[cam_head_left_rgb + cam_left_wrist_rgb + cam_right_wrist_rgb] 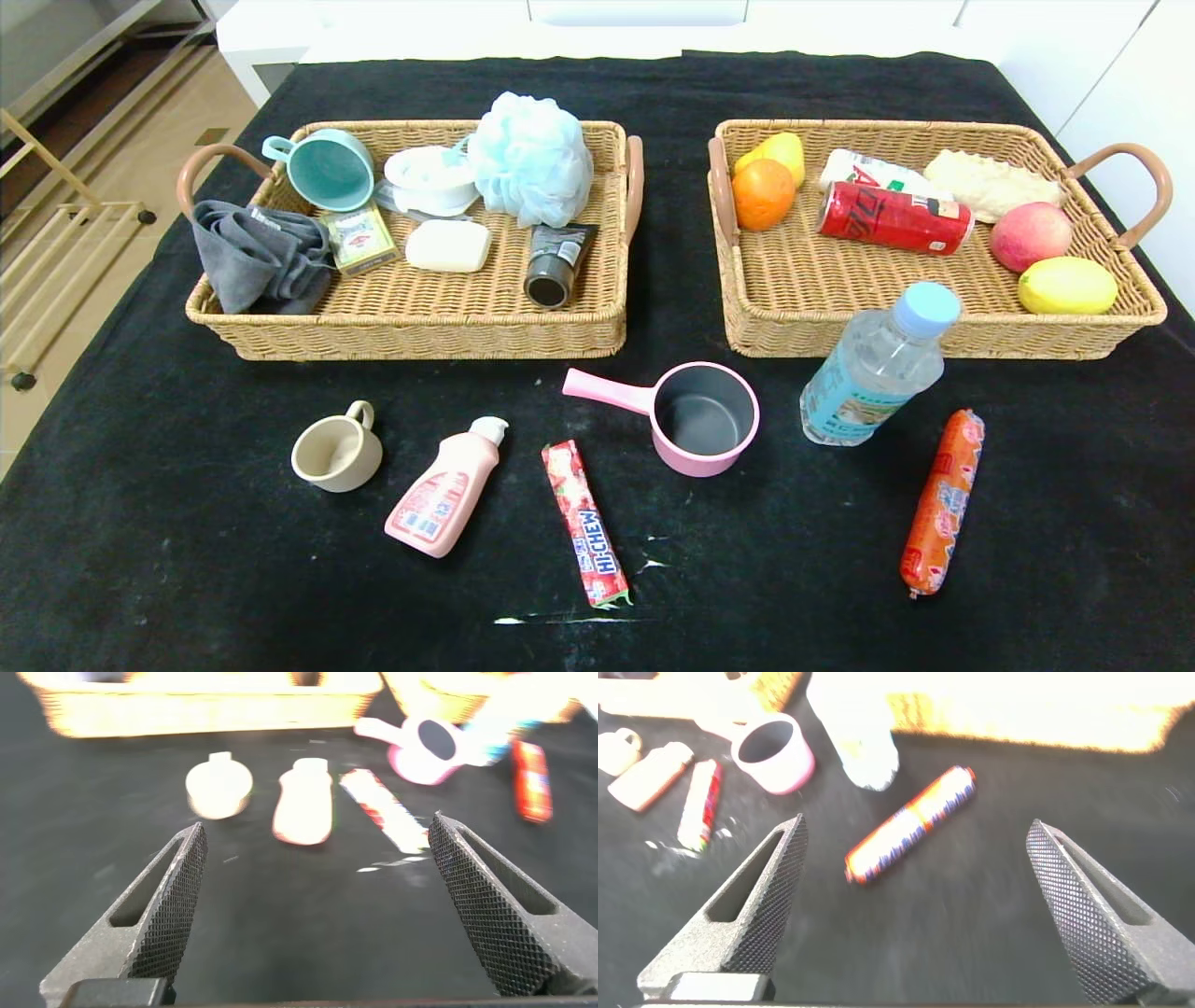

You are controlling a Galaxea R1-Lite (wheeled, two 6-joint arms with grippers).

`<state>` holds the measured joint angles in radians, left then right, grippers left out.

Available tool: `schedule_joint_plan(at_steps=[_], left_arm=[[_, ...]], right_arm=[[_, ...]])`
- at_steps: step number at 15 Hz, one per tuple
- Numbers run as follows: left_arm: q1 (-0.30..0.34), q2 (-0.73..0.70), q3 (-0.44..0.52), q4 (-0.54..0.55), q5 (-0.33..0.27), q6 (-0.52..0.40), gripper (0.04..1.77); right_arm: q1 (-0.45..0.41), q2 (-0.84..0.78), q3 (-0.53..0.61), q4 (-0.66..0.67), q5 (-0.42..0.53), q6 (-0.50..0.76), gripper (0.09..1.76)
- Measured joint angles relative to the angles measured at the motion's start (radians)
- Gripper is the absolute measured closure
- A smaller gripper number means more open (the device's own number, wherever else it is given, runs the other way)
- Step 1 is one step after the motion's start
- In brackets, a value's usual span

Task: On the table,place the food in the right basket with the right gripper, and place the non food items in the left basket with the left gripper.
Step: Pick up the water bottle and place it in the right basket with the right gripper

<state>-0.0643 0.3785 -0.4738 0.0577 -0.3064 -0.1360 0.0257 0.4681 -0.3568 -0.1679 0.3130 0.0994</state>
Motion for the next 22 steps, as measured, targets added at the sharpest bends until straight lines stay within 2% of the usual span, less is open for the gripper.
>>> schedule_joint_plan(at_steps=[1, 3, 7, 9, 11, 14, 18, 22], left_arm=[[-0.013, 0.049, -0.029, 0.000, -0.031, 0.000, 0.09], [-0.057, 0.145, -0.093, -0.001, -0.063, 0.002, 0.09], [-0.200, 0.314, -0.199, -0.012, -0.071, 0.005, 0.09], [-0.276, 0.406, -0.230, -0.065, -0.069, 0.010, 0.09], [-0.348, 0.501, -0.253, -0.124, -0.064, 0.021, 0.09], [-0.423, 0.609, -0.303, -0.147, -0.043, 0.055, 0.09], [-0.467, 0.684, -0.324, -0.151, -0.038, 0.070, 0.09], [-0.476, 0.716, -0.303, -0.153, -0.020, 0.070, 0.09]], right_arm=[[0.017, 0.067, -0.015, -0.054, 0.009, 0.002, 0.14], [0.111, 0.196, -0.045, -0.141, -0.008, 0.009, 0.14], [0.389, 0.373, -0.098, -0.201, -0.231, 0.017, 0.14], [0.464, 0.464, -0.111, -0.270, -0.288, 0.017, 0.14], [0.496, 0.543, -0.119, -0.344, -0.304, 0.015, 0.14], [0.524, 0.615, -0.138, -0.360, -0.306, 0.013, 0.14], [0.546, 0.662, -0.158, -0.362, -0.312, 0.012, 0.14], [0.565, 0.699, -0.177, -0.369, -0.374, 0.001, 0.14]])
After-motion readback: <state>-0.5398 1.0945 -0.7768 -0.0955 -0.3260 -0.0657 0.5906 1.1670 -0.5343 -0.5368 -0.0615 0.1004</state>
